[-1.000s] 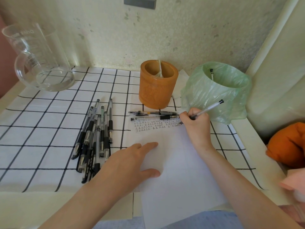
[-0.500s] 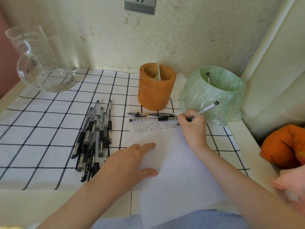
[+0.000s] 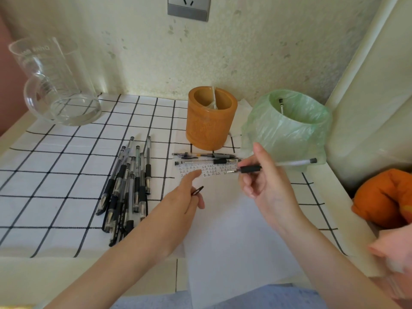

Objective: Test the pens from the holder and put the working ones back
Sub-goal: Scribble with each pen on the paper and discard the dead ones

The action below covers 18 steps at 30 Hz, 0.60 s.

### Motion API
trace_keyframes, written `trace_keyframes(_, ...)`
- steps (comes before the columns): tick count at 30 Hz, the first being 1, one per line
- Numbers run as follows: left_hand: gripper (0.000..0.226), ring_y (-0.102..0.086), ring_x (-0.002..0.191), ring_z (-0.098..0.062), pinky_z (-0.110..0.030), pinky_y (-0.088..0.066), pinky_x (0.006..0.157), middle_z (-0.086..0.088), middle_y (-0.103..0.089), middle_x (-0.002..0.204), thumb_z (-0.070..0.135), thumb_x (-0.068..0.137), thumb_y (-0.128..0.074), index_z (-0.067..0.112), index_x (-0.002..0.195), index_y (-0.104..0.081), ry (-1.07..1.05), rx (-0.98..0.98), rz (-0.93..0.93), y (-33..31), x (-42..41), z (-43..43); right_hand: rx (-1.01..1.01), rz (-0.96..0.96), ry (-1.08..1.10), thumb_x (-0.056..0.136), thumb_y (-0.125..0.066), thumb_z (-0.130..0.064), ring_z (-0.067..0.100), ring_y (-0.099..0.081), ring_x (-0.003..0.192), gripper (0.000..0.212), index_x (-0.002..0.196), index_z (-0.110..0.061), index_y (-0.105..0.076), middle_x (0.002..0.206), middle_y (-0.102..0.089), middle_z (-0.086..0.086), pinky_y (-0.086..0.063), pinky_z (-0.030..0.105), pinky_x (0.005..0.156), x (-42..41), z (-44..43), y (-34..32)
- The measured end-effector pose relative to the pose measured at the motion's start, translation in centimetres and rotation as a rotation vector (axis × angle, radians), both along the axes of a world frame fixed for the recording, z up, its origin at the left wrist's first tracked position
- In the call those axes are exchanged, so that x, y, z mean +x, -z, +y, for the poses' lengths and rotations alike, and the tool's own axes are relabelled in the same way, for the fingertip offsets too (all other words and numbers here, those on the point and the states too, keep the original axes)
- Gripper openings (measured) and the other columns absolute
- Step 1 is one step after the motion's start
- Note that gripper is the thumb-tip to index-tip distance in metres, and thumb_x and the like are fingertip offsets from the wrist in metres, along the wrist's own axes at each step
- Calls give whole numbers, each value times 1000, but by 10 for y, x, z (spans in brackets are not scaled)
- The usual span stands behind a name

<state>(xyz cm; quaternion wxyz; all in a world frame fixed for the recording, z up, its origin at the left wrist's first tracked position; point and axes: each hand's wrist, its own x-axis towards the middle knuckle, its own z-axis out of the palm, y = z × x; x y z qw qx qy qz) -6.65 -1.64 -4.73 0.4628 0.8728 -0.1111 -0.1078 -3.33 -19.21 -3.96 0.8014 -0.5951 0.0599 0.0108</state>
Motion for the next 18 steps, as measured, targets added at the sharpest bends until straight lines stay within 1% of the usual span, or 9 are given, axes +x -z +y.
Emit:
trace_keyframes(2,53,-54,78,-1,-2,-38,69,15,-61,90,10,97,-39,30,142,-19,-26,-125,29,-3,1,-1,69,37,-67,75,-62,-38,11,-33,37,27,65,-12,-59,45,-42,1,-23,19,37,-6,5,1)
trace_keyframes(3,57,-55,80,2,-1,-38,71,15,-64,91,9,95,-44,31,142,-20,-36,-183,30,-4,1,-1,62,40,-88,77,-63,-34,11,-33,37,24,65,-14,-55,45,-42,1,-22,19,37,-7,7,2)
trace_keyframes(5,65,-58,86,7,1,-37,76,16,-69,91,10,91,-54,34,141,-21,-55,-245,12,-4,1,0,1,45,-114,78,-66,-30,12,-35,36,27,58,-20,-50,44,-44,0,-21,19,36,-8,10,2)
trace_keyframes(8,74,-60,90,4,-2,-38,82,18,-70,94,13,85,-63,38,141,-22,-63,-257,-8,-2,2,1,-103,27,-110,81,-68,-25,12,-35,35,35,52,-22,-47,43,-46,1,-24,19,36,-10,14,3)
trace_keyframes(10,77,-61,92,1,-4,-40,86,15,-69,98,14,82,-67,40,140,-24,-76,-249,-11,-1,2,0,-140,5,-90,82,-69,-21,11,-32,34,39,51,-22,-45,40,-41,0,-24,18,37,-11,18,2)
trace_keyframes(13,80,-63,88,-2,-9,-44,87,14,-65,100,10,79,-70,39,139,-27,-91,-271,-24,-1,2,-1,-131,-25,-55,85,-66,-12,10,-26,33,42,50,-19,-42,38,-33,-2,-21,17,37,-9,19,4)
trace_keyframes(18,79,-65,84,-6,-18,-48,88,15,-63,102,7,78,-70,37,139,-29,-103,-287,-44,-2,1,-2,-132,-22,1,87,-61,-4,10,-22,34,42,55,-14,-37,39,-29,-3,-17,19,39,-6,17,7)
